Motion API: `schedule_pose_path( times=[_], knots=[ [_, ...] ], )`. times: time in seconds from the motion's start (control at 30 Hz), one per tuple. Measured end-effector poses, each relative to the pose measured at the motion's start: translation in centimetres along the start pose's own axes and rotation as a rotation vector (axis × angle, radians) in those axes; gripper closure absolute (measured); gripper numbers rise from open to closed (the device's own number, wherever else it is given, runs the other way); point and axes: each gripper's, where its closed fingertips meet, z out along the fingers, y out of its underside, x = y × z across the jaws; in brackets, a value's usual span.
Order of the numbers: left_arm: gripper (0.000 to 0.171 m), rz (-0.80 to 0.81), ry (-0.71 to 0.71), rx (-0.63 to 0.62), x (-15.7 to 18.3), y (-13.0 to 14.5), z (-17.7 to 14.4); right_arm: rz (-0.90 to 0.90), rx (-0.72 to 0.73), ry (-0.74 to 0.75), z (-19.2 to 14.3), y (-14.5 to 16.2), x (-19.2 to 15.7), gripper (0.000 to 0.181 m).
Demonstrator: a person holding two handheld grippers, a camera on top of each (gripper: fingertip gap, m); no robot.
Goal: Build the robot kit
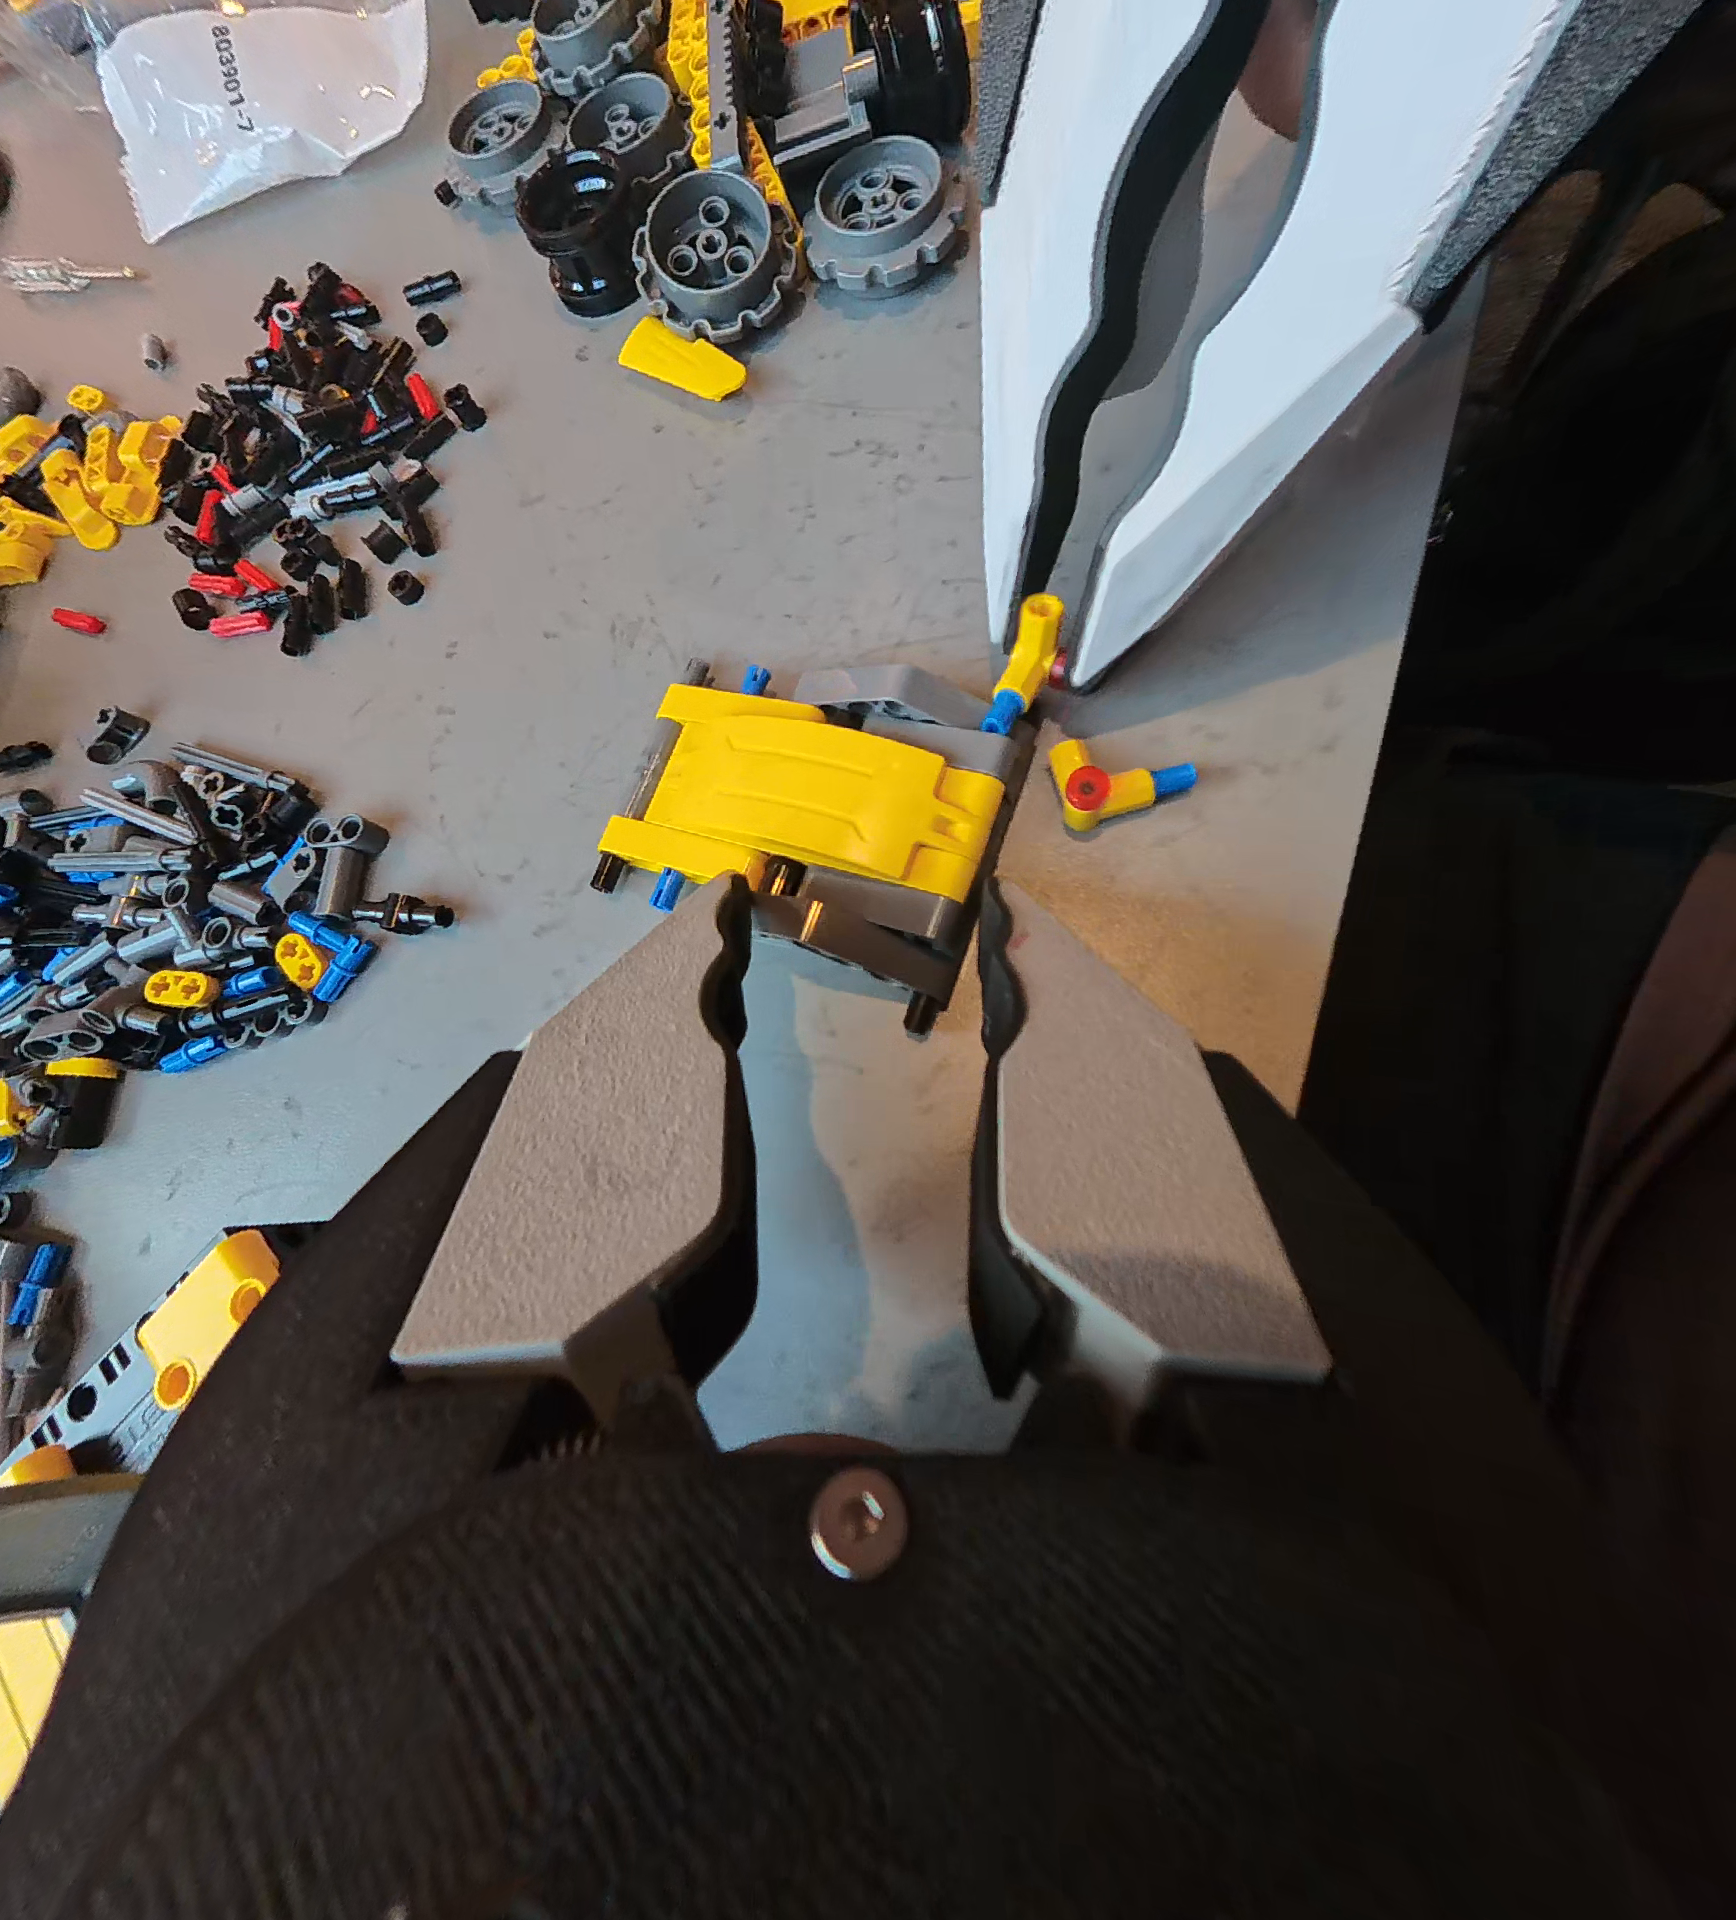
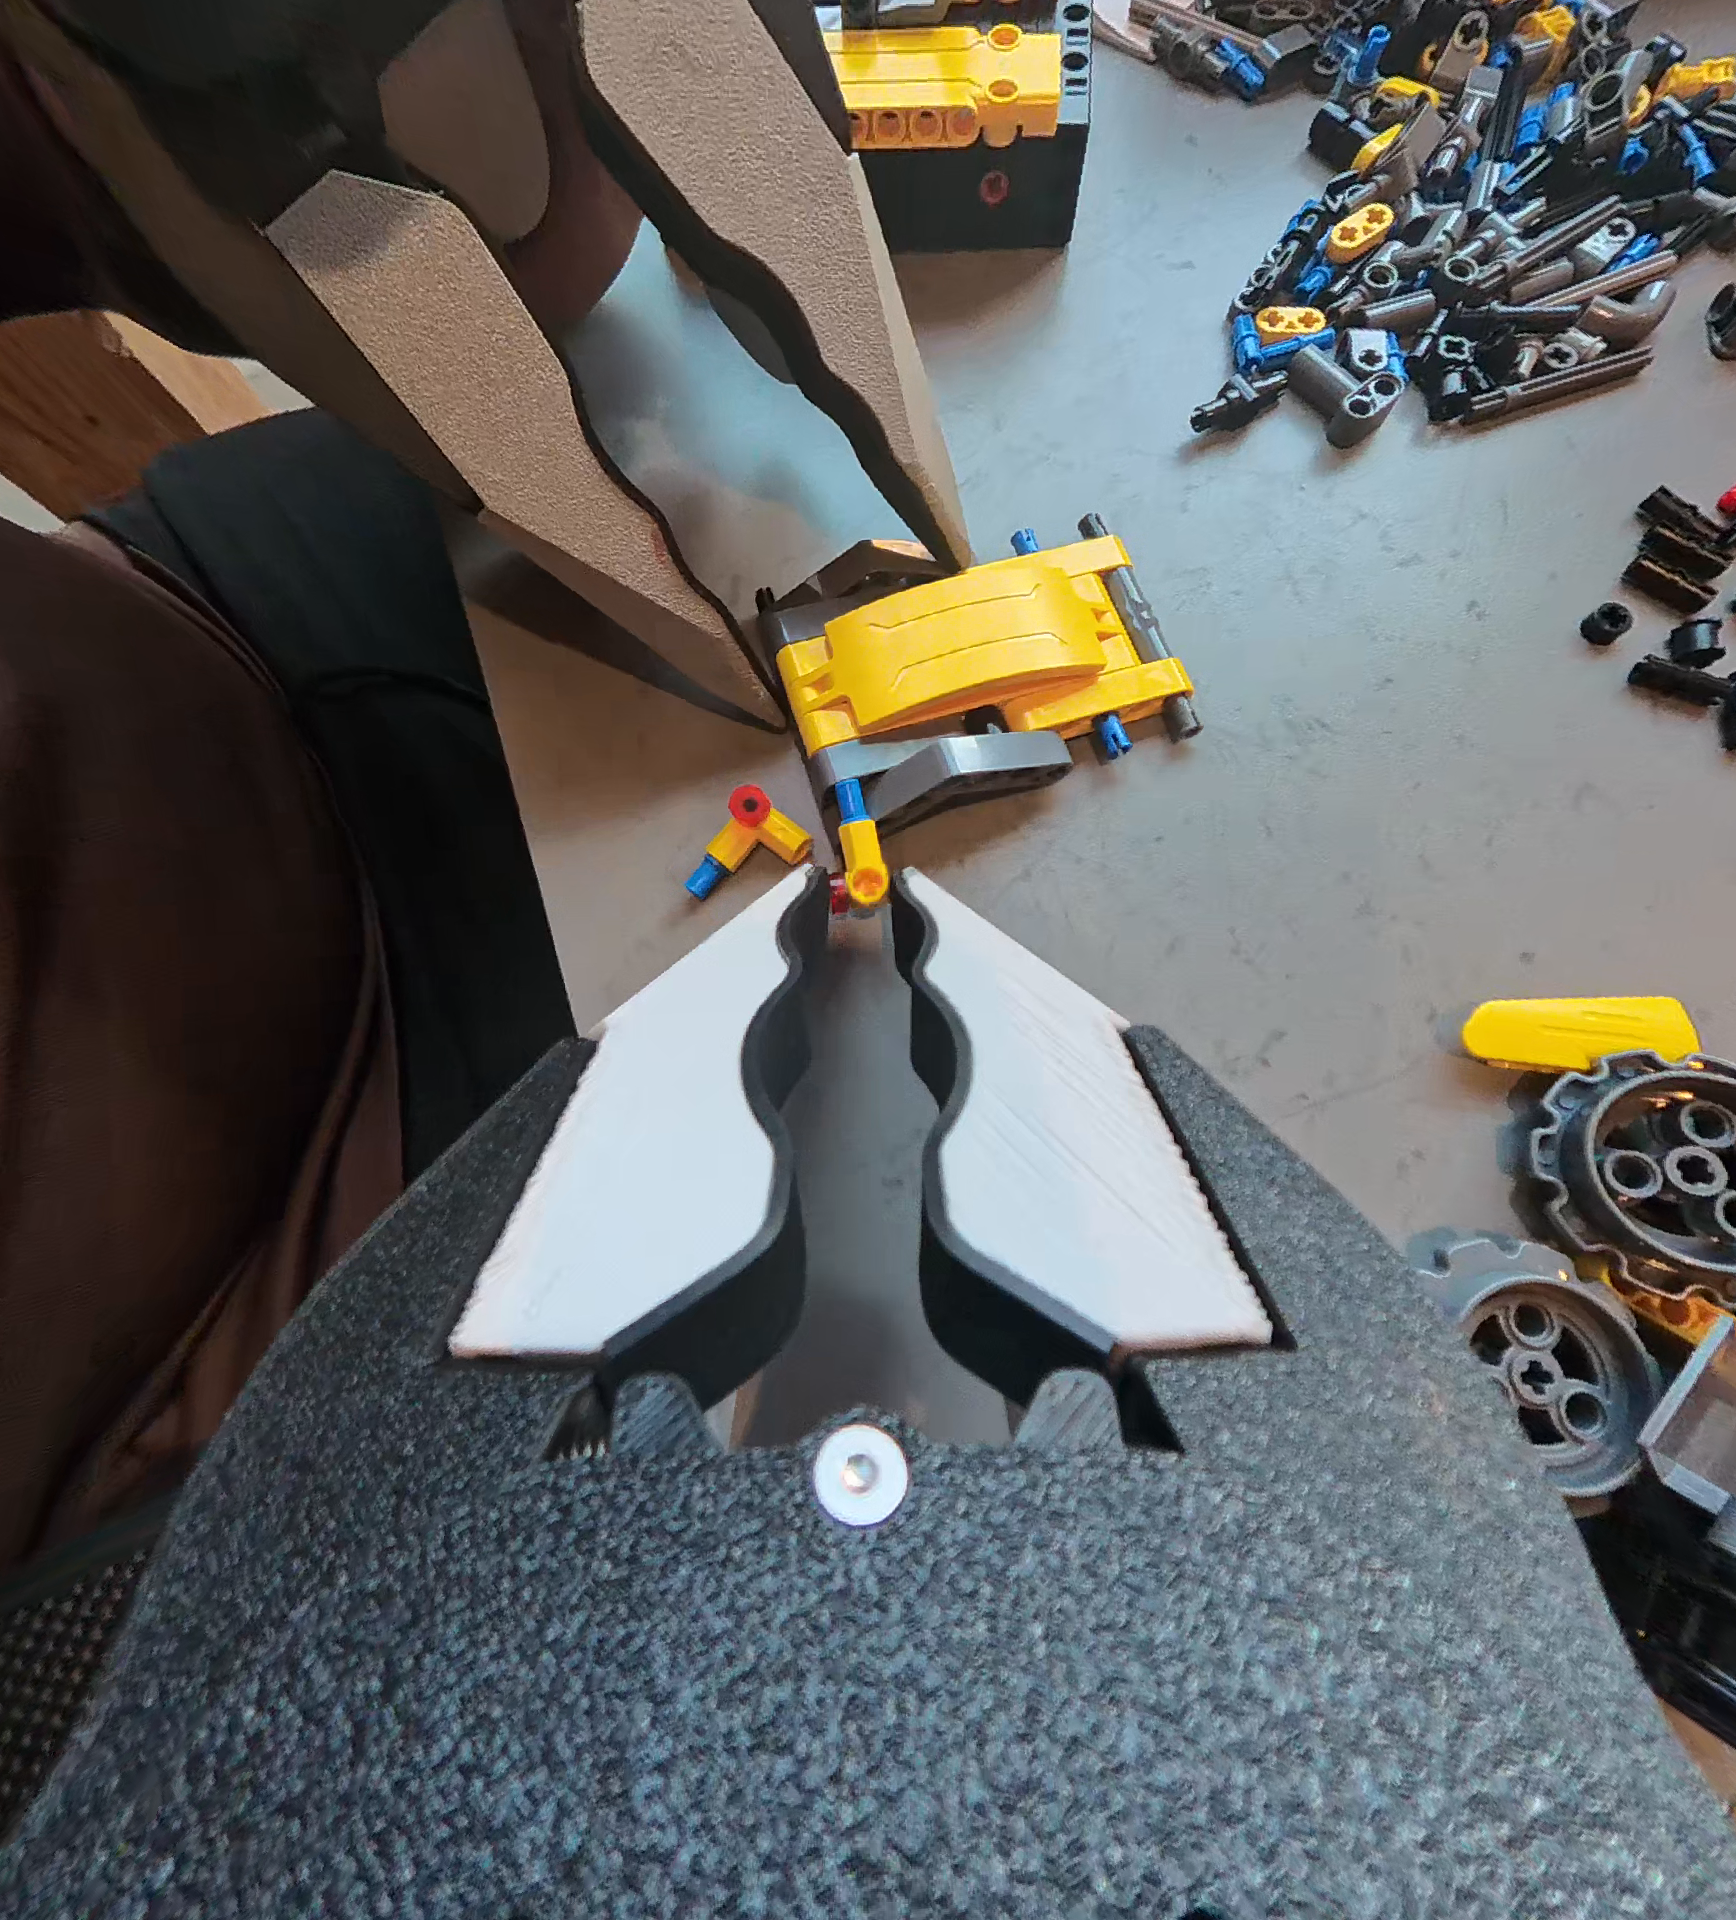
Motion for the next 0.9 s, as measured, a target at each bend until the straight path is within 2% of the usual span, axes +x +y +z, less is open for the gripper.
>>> schedule_pose_path(
  times=[0.23, 0.5, 0.67, 0.9],
  knots=[
    [0.131, -0.002, 0.007, 0.005, 0.0, 0.0, 0.0, 0.007, -0.041, -0.002, 0.1, 0.4, -0.1, 0.17],
    [0.131, 0.006, 0.005, 0.008, 0.0, 0.0, 0.0, -0.007, -0.11, 0.045, -1.4, 1.7, 1.0, 0.17],
    [0.131, 0.006, 0.006, 0.009, 0.0, 0.0, 0.0, 0.014, -0.106, 0.053, -1.5, 2.1, 1.6, 0.17],
    [0.131, 0.005, 0.005, 0.009, 0.0, 0.0, 0.0, 0.011, -0.062, 0.016, -0.8, 1.3, 0.4, 0.17]
  ],
)
